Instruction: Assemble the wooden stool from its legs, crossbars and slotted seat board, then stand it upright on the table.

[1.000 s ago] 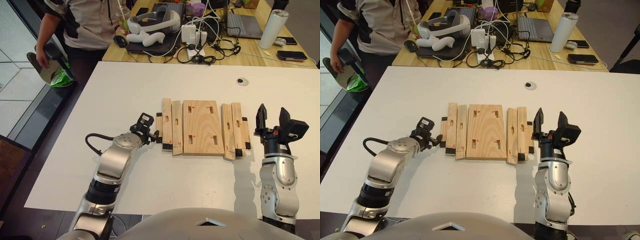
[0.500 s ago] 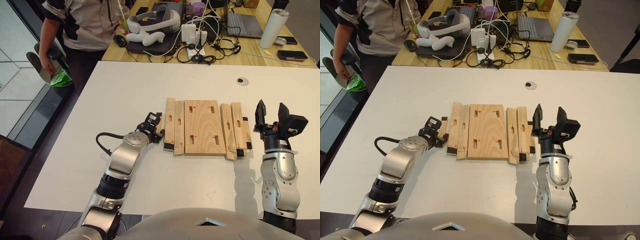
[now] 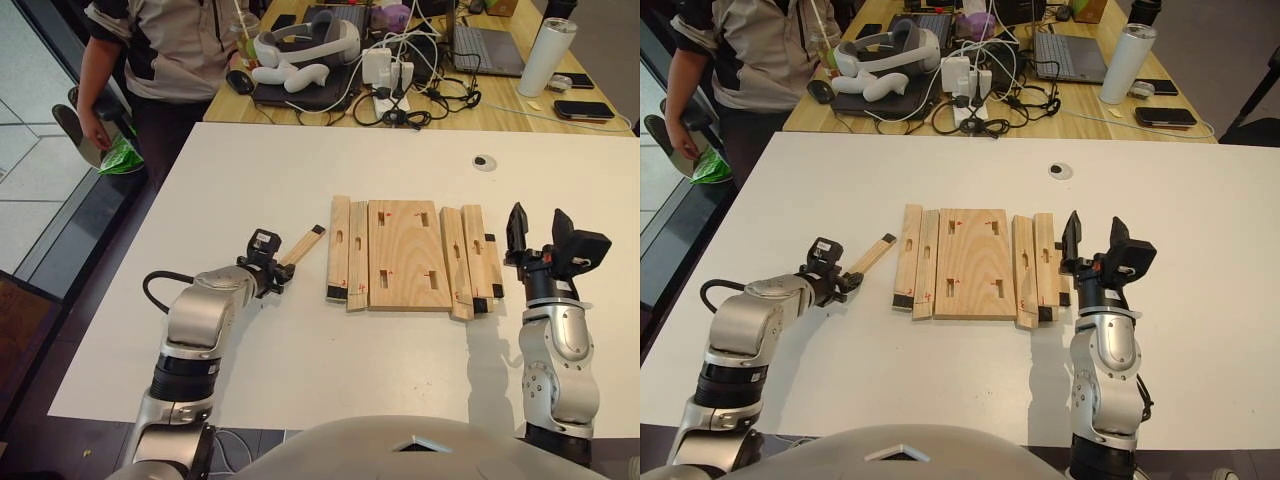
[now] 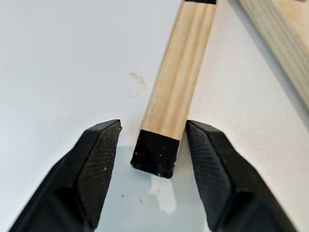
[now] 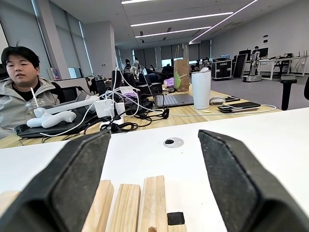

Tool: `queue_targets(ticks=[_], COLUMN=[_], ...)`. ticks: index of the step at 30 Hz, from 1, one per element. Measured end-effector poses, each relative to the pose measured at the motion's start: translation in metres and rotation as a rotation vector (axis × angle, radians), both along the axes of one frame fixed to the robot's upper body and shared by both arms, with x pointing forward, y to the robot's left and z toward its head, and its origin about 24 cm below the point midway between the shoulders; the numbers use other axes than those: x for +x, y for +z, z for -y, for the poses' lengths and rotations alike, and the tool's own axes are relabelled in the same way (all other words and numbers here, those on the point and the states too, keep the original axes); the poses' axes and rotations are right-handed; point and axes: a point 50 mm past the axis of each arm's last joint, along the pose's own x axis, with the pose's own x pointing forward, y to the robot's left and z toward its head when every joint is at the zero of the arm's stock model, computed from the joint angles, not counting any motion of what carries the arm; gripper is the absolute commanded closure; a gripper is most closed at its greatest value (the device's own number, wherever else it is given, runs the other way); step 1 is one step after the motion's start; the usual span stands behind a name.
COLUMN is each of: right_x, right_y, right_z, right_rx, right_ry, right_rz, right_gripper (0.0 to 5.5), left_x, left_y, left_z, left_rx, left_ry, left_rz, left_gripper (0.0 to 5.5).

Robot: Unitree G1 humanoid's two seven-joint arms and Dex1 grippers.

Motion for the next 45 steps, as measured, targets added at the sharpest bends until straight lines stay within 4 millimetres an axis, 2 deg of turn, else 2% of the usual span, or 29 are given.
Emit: queue_targets(ticks=[5, 12, 15, 17, 20, 22, 25, 29, 32, 35, 40, 42, 45], right_x=[0.001, 0.009, 0.015, 0.024, 0.038, 0.048, 0.062, 0.071, 0.082, 0.089, 0.092, 0.090, 0.085], right_y=[-0.001, 0.005, 0.005, 0.010, 0.018, 0.023, 0.037, 0.065, 0.078, 0.087, 0.085, 0.081, 0.076], right_z=[0.000, -0.001, -0.001, -0.001, -0.001, -0.004, -0.028, -0.058, -0.064, -0.064, -0.068, -0.079, -0.085], right_rx=[0.003, -0.004, 0.032, 0.119, 0.242, 0.329, 0.473, 0.530, 0.538, 0.544, 0.546, 0.481, 0.259], right_ry=[0.002, 0.017, 0.034, 0.064, 0.116, 0.173, 0.407, 0.726, 0.825, 0.880, 0.926, 0.953, 0.905], right_rz=[-0.012, -0.006, -0.033, -0.035, -0.031, -0.040, -0.057, -0.019, 0.012, 0.036, 0.024, 0.001, -0.005], right_gripper=[2.13, 2.13, 2.13, 2.13, 2.13, 2.13, 2.13, 2.13, 2.13, 2.13, 2.13, 2.13, 2.13], left_x=[-0.003, -0.002, 0.005, 0.023, 0.051, 0.060, 0.064, 0.057, 0.051, 0.046, 0.042, 0.041, 0.043], left_y=[-0.001, -0.003, -0.002, 0.015, 0.061, 0.080, 0.107, 0.115, 0.119, 0.124, 0.127, 0.127, 0.122], left_z=[-0.001, -0.003, -0.018, -0.031, -0.031, -0.026, 0.003, 0.037, 0.055, 0.067, 0.077, 0.078, 0.075], left_rx=[0.049, 0.063, 0.109, 0.157, 0.185, 0.186, 0.125, 0.083, 0.055, 0.022, -0.001, -0.002, 0.011], left_ry=[-0.105, -0.149, -0.084, -0.032, -0.025, -0.037, -0.155, -0.313, -0.391, -0.437, -0.473, -0.479, -0.451], left_rz=[0.014, 0.050, 0.101, 0.223, 0.466, 0.578, 0.798, 0.895, 0.948, 0.996, 1.026, 1.014, 0.953], left_gripper=[4.18, 4.19, 4.20, 4.21, 4.21, 4.21, 4.21, 4.21, 4.21, 4.21, 4.21, 4.21, 4.21])
